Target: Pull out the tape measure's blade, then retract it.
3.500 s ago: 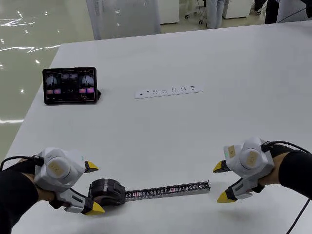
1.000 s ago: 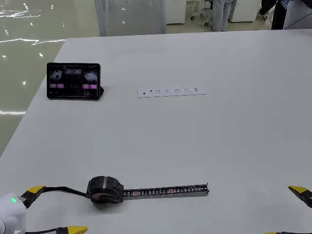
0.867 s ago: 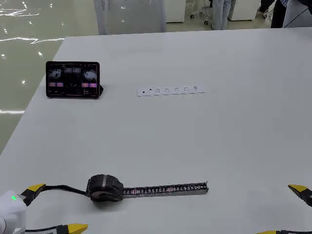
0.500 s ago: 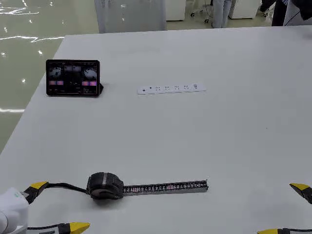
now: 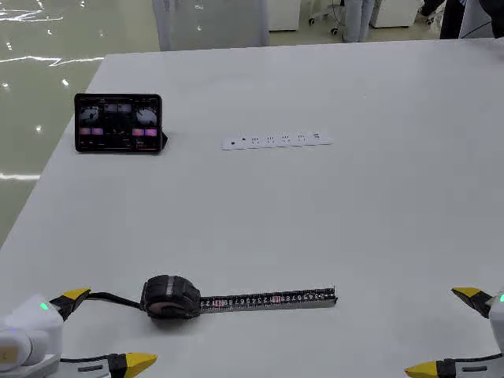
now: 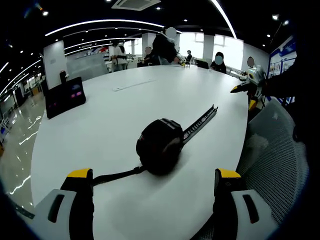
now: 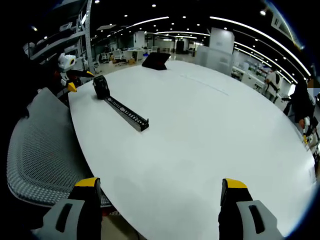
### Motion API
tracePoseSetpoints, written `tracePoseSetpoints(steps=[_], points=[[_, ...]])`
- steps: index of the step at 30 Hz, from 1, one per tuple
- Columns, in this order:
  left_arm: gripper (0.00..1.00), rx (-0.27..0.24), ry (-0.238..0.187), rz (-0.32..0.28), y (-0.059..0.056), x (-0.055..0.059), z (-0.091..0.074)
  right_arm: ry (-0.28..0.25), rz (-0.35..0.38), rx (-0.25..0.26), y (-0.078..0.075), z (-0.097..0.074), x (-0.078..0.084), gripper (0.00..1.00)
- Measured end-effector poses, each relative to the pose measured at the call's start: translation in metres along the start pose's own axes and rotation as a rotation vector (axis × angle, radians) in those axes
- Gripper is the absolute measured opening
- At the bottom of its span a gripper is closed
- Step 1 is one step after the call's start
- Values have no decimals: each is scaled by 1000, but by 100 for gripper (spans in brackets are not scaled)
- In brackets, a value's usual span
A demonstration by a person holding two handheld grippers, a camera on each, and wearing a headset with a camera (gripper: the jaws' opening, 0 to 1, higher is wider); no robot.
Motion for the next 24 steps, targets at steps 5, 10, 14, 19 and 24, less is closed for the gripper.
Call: tracePoseSetpoints(steps=[5,10,14,19,24], points=[[99,5,-33,-22,-4,-7,2,14,-28,-12,-3,3,-7,99],[99,7,-35,-40,-7,-13,8,22,-50,-18,-4,3,-16,99],[99,-5,23,-66,-10,-14,12,33,-89,-21,-5,6,-23,99],[99,-38,-1,-50,-11,-18,13,42,-119,-40,-7,7,-33,99],[99,-38,11,-73,-15,-21,16,68,-157,-71,-12,11,-38,99]])
Point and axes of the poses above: the centre of the closed fingertips' face, and the gripper's own axes: z roughly forward along the fingers, y roughly to its left, x roughly out of its underside, the point moved 9 cm from there along -z, roughly backward along the fingers, and after that the axes turned 12 degrees about y, right-handed, at the moved point
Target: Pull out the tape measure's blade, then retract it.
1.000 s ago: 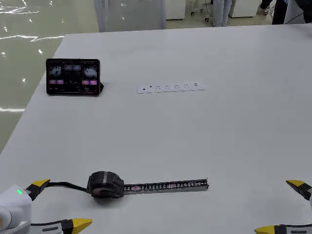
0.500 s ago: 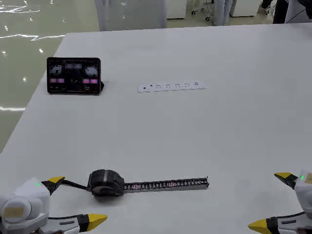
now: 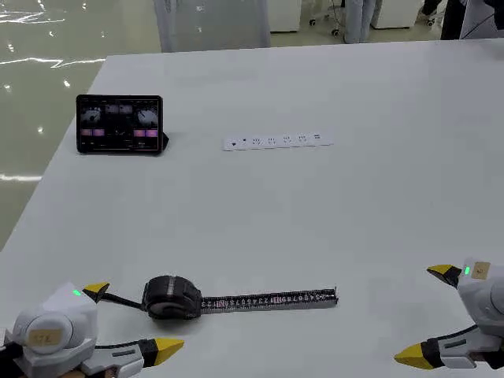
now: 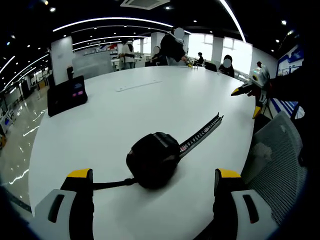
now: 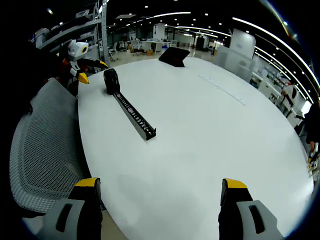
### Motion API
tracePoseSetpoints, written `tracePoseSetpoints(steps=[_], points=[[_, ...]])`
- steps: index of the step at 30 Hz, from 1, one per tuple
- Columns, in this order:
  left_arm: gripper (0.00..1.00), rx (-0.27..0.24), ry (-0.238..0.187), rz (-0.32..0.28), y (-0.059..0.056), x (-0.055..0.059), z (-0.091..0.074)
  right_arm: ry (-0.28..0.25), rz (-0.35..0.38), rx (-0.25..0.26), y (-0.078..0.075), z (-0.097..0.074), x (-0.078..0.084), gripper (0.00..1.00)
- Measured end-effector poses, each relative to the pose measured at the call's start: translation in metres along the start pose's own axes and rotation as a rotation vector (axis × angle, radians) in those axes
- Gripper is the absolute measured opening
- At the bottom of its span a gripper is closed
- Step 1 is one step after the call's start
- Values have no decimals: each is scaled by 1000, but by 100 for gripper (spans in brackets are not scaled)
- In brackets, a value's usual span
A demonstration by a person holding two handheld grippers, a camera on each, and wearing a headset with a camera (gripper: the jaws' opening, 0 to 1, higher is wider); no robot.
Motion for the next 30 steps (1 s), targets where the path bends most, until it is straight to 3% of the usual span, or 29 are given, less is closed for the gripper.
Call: tracePoseSetpoints(steps=[8,13,18,22,30], points=[[99,-12,-29,-33,-8,-10,4,8,-70,2,-10,0,-20,99],[99,-35,-11,-40,-10,-13,10,32,-107,-8,-17,4,-29,99],[99,-15,1,-58,-16,-18,15,56,-136,-31,-20,7,-36,99],[99,-25,-8,-67,-19,-21,17,77,-169,-60,-19,10,-40,99],[99,-57,-31,-153,-19,-29,23,100,-255,-78,-21,21,-55,99]])
Point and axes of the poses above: the centre of the closed fingertips' face, and the gripper's own axes: z roughly forward along the fingers, y roughly to its left, x roughly out of its underside, the point moved 9 cm from there along -z, roughly backward along the fingers, and after that the axes turned 12 degrees about y, right-handed, at the moved point
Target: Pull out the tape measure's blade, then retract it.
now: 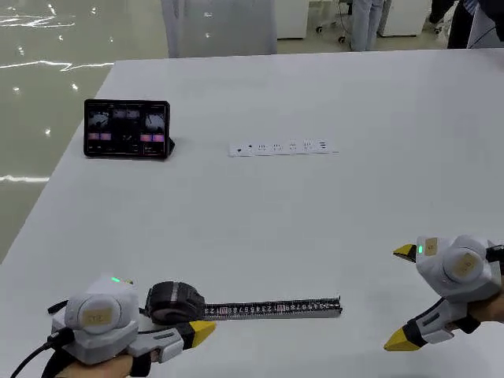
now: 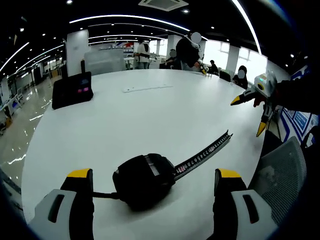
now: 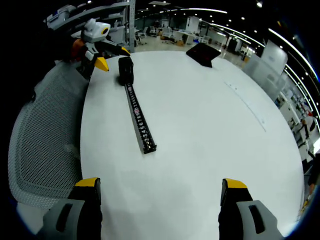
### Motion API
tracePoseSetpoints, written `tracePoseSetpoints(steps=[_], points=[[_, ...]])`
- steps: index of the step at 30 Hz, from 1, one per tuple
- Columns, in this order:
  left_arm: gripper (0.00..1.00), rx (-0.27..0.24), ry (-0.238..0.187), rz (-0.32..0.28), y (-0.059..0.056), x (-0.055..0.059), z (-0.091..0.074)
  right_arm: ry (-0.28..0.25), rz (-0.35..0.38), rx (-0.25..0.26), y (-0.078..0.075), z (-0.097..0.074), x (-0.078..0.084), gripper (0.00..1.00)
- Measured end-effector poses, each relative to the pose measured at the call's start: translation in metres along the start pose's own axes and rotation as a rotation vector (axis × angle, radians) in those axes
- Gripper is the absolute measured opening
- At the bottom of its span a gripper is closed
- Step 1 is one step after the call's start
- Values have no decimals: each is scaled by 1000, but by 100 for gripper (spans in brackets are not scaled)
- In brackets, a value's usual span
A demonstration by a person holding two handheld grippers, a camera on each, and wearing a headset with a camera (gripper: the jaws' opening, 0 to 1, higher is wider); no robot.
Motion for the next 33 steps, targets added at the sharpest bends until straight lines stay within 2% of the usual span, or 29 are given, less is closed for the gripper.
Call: tracePoseSetpoints(steps=[5,8,13,19,24,27,30,33], points=[[99,-9,-1,1,-5,-3,3,15,-35,-12,-7,6,-9,99],[99,-26,-14,-53,-3,-4,3,18,-51,-19,-10,10,-16,99],[99,-80,-32,-97,4,-1,6,18,-78,-30,-13,15,-26,99],[99,-133,-70,-96,9,5,9,20,-102,-37,-14,22,-32,99],[99,-122,-89,-125,10,13,9,40,-126,-48,-14,28,-31,99],[99,-116,-79,-129,8,17,11,37,-124,-54,-13,28,-33,99],[99,-115,-83,-119,6,15,12,23,-124,-57,-12,31,-37,99],[99,-150,-71,-97,5,14,17,15,-125,-63,-11,36,-39,95]])
Point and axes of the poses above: the centre of the closed fingertips' face, and the gripper's own axes: z roughly forward along the fingers, y roughly to its left, x roughly out of its underside, the point moved 9 cm from there along -z, roughly backward along the fingers, and after that the axes turned 12 degrees about y, right-handed, at the moved point
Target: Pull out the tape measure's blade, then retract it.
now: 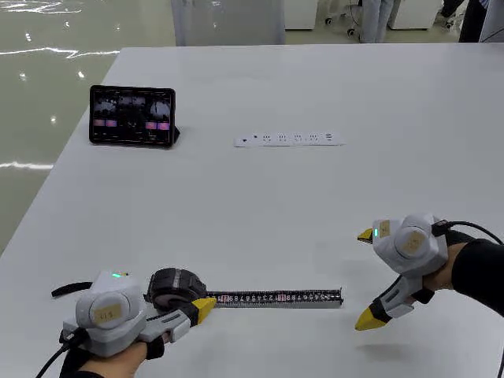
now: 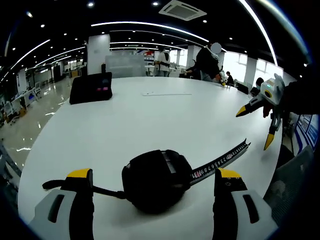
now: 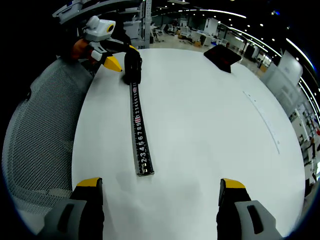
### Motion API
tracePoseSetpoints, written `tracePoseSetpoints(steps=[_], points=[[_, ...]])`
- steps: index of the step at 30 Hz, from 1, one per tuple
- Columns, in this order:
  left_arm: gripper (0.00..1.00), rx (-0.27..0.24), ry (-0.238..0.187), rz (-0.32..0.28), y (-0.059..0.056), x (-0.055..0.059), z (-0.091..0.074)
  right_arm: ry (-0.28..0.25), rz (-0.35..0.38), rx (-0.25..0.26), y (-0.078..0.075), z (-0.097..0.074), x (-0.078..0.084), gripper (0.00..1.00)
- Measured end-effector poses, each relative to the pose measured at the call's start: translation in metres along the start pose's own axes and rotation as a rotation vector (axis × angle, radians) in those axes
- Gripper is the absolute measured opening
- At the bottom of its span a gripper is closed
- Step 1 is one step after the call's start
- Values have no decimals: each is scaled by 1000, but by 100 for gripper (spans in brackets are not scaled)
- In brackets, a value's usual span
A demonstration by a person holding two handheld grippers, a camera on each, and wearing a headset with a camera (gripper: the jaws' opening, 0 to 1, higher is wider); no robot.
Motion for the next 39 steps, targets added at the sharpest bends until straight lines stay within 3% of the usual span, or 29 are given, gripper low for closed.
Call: tracePoseSetpoints(steps=[8,15,16,19,20,23,27,34,39], points=[[99,-49,-54,9,-6,-8,9,19,-47,-15,4,9,-7,86],[99,-68,-63,-74,1,-9,12,24,-77,-39,4,18,-15,76],[99,-66,-64,-73,1,-8,12,25,-80,-42,4,19,-16,74],[99,-78,-67,11,-2,1,12,29,-81,-53,3,22,-17,68],[99,-50,-48,13,-4,4,15,25,-86,-59,3,22,-17,65],[99,-63,-49,33,-3,3,18,26,-94,-60,3,23,-17,56],[99,-43,-62,7,-3,2,16,31,-98,-77,5,25,-18,48],[99,-56,-76,-26,2,1,14,47,-110,-94,9,28,-15,37],[99,-54,-76,-20,1,1,14,57,-110,-102,10,30,-13,29]])
Point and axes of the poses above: the centre of the closed fingertips' face, and the gripper's own axes: z roughly forward along the fingers, y roughly to its left, x roughly out of its underside, the point moved 9 cm from there along -z, roughly backward along the fingers, and after that the axes turned 12 degrees about y, right-handed, at the moved point
